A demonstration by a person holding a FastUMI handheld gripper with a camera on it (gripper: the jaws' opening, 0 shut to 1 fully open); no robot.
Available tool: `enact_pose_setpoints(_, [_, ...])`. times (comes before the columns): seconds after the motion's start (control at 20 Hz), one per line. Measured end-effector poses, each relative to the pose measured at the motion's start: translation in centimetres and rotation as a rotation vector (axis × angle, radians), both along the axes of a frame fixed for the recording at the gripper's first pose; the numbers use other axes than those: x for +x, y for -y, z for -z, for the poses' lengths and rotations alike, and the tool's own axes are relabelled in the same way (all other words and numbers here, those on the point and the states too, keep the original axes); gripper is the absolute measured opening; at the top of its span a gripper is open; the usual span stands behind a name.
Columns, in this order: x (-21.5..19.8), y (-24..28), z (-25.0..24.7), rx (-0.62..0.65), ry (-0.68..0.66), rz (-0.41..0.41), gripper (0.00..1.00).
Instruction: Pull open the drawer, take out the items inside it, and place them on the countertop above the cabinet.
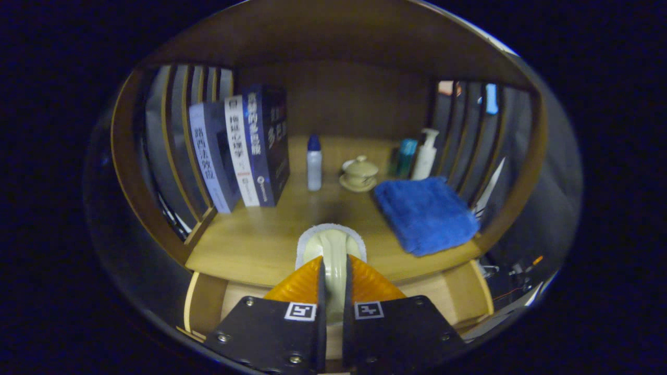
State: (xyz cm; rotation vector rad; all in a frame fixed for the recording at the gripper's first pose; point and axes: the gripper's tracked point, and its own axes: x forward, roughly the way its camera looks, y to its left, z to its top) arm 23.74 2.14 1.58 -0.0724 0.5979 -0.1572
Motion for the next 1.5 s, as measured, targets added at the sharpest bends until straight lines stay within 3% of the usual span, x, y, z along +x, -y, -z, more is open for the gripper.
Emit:
enact_pose_setpoints(0.05, [0.7, 0.1, 1.7, -0.01, -0.042, -0.011, 0.13])
enact_pose_setpoints(0.1, [2.6, 0.9, 1.0, -0.017, 0.02, -0.006, 0.12])
enact_pose_setpoints(0.5, [7.6, 1.9, 1.0, -0.069, 0.076, 0.02, 0.13])
enact_pose_setpoints(1.15, [9.8, 1.8, 0.7, -0.075, 0.167, -0.049, 0.13])
enact_pose_setpoints(1.2, [9.6, 1.5, 0.9, -0.078, 0.153, -0.071, 0.22])
enact_pose_setpoints(1.25, [9.1, 1.5, 0.8, -0.091, 0.16, -0.077, 0.24])
enact_pose_setpoints(1.4, [8.0, 1.1, 0.0, -0.112, 0.184, -0.079, 0.6])
enact_pose_setpoints(1.45, [7.5, 0.9, -0.1, -0.105, 0.2, -0.085, 0.62])
enact_pose_setpoints(1.5, [7.0, 0.5, -0.2, -0.088, 0.21, -0.095, 0.7])
